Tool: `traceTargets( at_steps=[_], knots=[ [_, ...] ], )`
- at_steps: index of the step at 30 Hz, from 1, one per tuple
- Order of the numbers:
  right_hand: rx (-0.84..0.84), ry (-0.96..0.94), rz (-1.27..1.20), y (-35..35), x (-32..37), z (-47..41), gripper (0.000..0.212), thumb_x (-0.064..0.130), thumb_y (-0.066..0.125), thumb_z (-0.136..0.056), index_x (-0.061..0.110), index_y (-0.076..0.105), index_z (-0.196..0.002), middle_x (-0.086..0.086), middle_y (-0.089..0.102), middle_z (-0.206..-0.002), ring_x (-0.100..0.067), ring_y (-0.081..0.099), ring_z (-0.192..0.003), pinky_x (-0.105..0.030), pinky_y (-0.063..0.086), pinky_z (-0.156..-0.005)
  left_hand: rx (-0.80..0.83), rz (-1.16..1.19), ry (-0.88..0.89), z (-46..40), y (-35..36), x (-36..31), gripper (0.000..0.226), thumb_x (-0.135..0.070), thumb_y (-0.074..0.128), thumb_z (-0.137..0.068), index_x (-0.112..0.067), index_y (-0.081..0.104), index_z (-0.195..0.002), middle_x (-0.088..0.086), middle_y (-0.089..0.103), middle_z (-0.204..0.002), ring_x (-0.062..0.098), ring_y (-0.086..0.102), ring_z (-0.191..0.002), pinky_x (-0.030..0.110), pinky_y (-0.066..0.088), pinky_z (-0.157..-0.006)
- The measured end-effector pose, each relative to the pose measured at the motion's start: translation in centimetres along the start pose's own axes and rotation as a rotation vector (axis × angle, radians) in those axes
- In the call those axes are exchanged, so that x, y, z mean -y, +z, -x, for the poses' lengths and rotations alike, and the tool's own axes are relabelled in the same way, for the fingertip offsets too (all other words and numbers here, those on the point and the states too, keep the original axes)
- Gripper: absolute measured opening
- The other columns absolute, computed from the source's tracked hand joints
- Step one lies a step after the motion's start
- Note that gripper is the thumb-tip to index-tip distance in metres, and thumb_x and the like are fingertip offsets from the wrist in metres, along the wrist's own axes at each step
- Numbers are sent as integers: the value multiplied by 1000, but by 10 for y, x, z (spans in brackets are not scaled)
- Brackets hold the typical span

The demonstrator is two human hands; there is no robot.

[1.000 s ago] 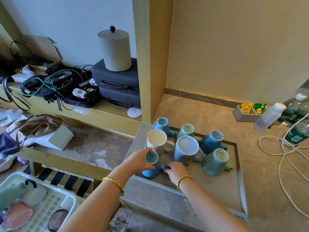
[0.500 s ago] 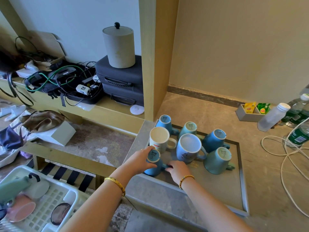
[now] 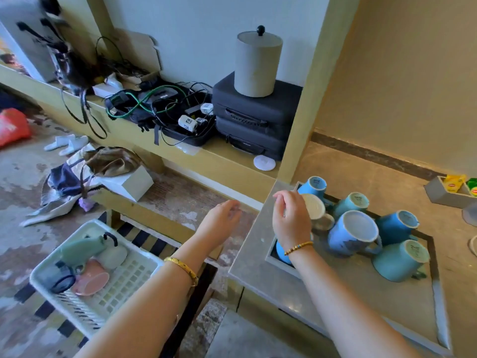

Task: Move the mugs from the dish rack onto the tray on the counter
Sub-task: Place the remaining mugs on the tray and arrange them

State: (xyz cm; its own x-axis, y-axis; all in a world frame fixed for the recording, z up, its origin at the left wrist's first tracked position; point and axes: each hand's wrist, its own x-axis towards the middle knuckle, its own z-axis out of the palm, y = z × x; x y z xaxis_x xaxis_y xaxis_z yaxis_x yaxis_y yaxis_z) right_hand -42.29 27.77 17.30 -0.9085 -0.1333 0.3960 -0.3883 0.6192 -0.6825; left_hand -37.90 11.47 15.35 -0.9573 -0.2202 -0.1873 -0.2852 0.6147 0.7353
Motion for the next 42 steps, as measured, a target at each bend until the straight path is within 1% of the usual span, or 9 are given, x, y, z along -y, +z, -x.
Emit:
traceTargets(
  at_steps=[5,11,17,21,26,30,34,38,42],
  knots=[
    [272,-129,-27,91,68,42,22,11,42,-92,7,63,-89,-8,62,-88,-24,57,-84,-27,43,-71,-92,39,-182,37,-67,85,35,-24,41,-96,-19,48,-130,2,57,-124,16,56,-106,23,43,-81],
    [549,-123,-18,195,129,102,23,15,39,-95,10,61,-90,-4,62,-91,-22,57,-83,-30,46,-65,-165,74,-391,91,-121,200,30,-28,42,-95,-22,55,-122,-1,63,-116,9,55,-84,20,43,-68],
    [801,-188,-30,262,168,142,26,18,37,-97,8,59,-91,-6,61,-87,-18,51,-75,-25,37,-60,-234,122,-585,125,-134,270,31,-27,43,-95,-20,55,-123,2,62,-121,16,58,-101,22,43,-72],
    [1003,-154,46,302,175,144,29,24,34,-98,13,55,-116,-5,61,-114,-21,55,-105,-38,50,-86,-268,187,-677,128,-149,301,34,-27,42,-95,-18,51,-127,3,60,-124,14,58,-90,24,47,-69],
    [1283,-161,187,365,174,130,48,27,43,-96,15,30,-141,-8,41,-140,-23,41,-128,-39,42,-103,-328,198,-726,109,-172,335,33,-14,46,-94,-6,48,-125,15,57,-125,31,56,-112,38,49,-90],
    [1357,-185,280,423,171,118,62,30,49,-94,15,18,-146,-9,26,-150,-26,28,-137,-40,34,-111,-337,242,-791,85,-179,366,13,-15,42,-92,-14,51,-100,14,59,-97,28,58,-83,44,52,-76],
    [1360,-300,341,481,171,107,71,33,55,-90,14,15,-146,-7,20,-154,-25,17,-142,-39,23,-116,-367,294,-796,56,-178,402,33,-24,44,-91,-20,47,-123,6,63,-114,22,59,-97,31,44,-72],
    [1314,-514,408,525,167,103,78,39,57,-88,13,12,-146,-5,16,-156,-23,7,-145,-40,16,-117,-429,331,-909,37,-178,438,55,-17,49,-90,-21,30,-142,6,52,-132,26,51,-120,32,42,-91],
    [1361,-633,423,552,160,103,79,38,57,-88,12,11,-146,-6,16,-155,-24,6,-145,-40,11,-118,-487,255,-1028,27,-177,460,40,-20,44,-96,-10,39,-134,12,51,-131,29,51,-117,39,43,-95]
  ],
)
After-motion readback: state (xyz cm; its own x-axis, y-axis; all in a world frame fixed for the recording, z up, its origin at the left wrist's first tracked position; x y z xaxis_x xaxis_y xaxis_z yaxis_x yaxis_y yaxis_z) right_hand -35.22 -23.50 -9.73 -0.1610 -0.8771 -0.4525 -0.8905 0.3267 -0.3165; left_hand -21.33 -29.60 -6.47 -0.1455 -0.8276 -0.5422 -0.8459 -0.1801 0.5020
